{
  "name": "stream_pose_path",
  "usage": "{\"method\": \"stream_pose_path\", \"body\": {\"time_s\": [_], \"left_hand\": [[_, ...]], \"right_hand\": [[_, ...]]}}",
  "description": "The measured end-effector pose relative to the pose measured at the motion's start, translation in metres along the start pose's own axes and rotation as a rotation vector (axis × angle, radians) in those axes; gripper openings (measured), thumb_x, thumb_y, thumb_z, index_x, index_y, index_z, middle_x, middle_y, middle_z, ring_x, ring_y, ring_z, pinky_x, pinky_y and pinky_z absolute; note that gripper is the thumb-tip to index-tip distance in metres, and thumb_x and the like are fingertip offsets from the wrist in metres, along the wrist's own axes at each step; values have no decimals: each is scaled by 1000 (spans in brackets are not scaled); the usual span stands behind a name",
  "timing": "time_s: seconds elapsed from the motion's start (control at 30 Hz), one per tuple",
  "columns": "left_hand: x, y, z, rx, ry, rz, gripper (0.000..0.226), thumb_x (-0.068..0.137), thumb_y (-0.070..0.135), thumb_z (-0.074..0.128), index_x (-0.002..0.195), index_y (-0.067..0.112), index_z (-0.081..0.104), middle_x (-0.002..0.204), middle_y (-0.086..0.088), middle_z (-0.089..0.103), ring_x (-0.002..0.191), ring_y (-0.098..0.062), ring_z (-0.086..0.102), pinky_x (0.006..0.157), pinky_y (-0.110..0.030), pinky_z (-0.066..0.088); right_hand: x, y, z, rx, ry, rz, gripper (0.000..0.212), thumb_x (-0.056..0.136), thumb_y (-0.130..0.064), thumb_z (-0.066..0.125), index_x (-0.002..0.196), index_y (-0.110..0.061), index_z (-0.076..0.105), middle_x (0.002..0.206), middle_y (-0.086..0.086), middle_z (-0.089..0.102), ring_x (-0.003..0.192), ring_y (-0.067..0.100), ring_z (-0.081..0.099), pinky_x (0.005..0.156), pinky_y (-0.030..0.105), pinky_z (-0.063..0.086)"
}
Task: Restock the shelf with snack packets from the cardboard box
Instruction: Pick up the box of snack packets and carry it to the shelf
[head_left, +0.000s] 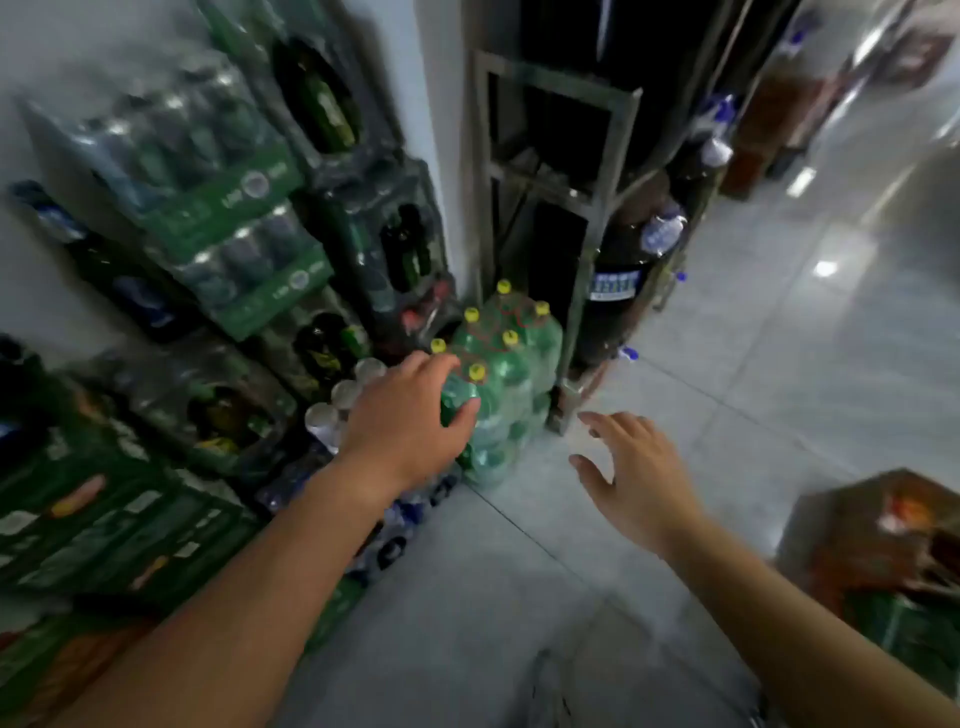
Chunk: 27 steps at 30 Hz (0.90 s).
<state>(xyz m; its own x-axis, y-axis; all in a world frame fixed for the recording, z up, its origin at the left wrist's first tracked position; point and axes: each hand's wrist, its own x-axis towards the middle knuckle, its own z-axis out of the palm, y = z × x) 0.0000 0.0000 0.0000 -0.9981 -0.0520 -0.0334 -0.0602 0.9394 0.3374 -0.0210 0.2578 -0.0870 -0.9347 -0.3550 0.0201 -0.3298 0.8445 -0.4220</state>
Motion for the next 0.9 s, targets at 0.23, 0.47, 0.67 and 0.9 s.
{"method": "stream_pose_path", "body": {"time_s": [0.23, 0.47, 0.67, 0.9], "left_hand": [[91, 69, 94, 89, -205, 190, 51, 98, 47, 56, 141, 19, 52, 133, -4, 57, 121, -29, 57, 98, -40, 44], [179, 133, 156, 104, -337, 359, 44, 96, 45, 60, 130, 18, 58, 124, -7, 61, 115, -31, 60, 92, -41, 48], [295, 197, 206, 202, -420, 560, 43, 95, 45, 60, 129, 19, 58, 124, -9, 61, 114, -34, 61, 92, -41, 45], [418, 300, 284, 254, -599, 800, 49, 99, 48, 53, 138, 19, 52, 131, -7, 60, 119, -31, 60, 98, -45, 48]], "right_hand": [[-31, 97, 42, -51, -135, 209, 53, 96, -48, 55, 142, -23, 50, 129, -1, 60, 118, 24, 53, 101, 40, 44], [-34, 171, 46, -21, -119, 458, 50, 95, -46, 60, 138, -21, 54, 125, 0, 63, 114, 25, 57, 96, 40, 45], [-1, 235, 35, -12, -99, 712, 49, 94, -43, 62, 138, -22, 55, 127, -1, 62, 118, 24, 55, 99, 41, 44], [62, 311, 26, 19, -3, 1007, 47, 93, -41, 62, 134, -19, 57, 118, 3, 64, 110, 26, 57, 92, 41, 46]]}}
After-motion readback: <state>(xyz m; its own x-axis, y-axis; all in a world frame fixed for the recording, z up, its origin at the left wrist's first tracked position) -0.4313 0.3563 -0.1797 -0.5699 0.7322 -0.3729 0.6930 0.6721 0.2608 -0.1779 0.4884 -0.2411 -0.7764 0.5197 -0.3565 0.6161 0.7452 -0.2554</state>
